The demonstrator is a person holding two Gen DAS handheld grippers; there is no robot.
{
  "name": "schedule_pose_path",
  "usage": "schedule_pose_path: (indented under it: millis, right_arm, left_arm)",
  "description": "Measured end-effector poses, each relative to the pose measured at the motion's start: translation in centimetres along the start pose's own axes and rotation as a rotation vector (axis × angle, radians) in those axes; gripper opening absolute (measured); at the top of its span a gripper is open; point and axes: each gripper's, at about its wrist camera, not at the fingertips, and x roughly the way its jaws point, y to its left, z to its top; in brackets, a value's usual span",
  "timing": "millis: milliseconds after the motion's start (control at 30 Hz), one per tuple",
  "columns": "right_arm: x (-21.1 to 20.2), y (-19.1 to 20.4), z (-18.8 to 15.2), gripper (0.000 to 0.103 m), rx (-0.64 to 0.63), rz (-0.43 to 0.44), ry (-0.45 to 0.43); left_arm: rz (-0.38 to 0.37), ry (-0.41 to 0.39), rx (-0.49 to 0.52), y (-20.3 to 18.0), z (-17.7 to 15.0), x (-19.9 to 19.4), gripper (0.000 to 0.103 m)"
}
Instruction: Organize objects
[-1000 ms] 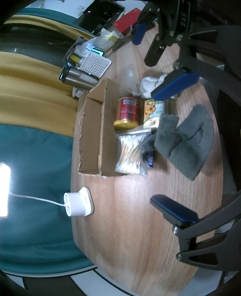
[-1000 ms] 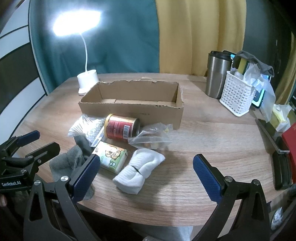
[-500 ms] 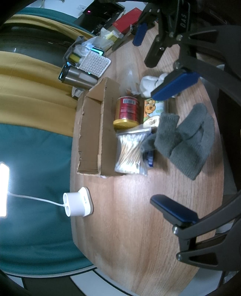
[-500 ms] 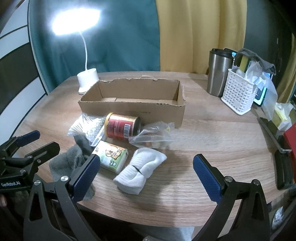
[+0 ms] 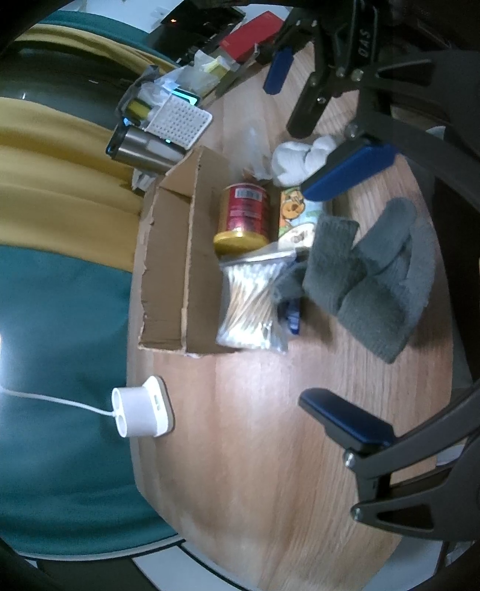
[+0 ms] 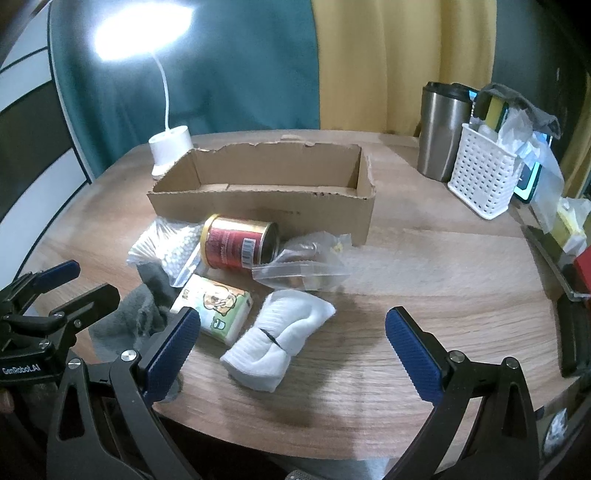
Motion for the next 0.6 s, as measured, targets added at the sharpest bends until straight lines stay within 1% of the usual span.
schedule_pose_path:
  millis: [600]
  right_arm:
    - [4.6,-0.4,-0.6,0.102,0.017,0.023,0.096]
  left_arm:
    - [0.017,0.121,0.032,0.1,-1.1,4.4,0.102]
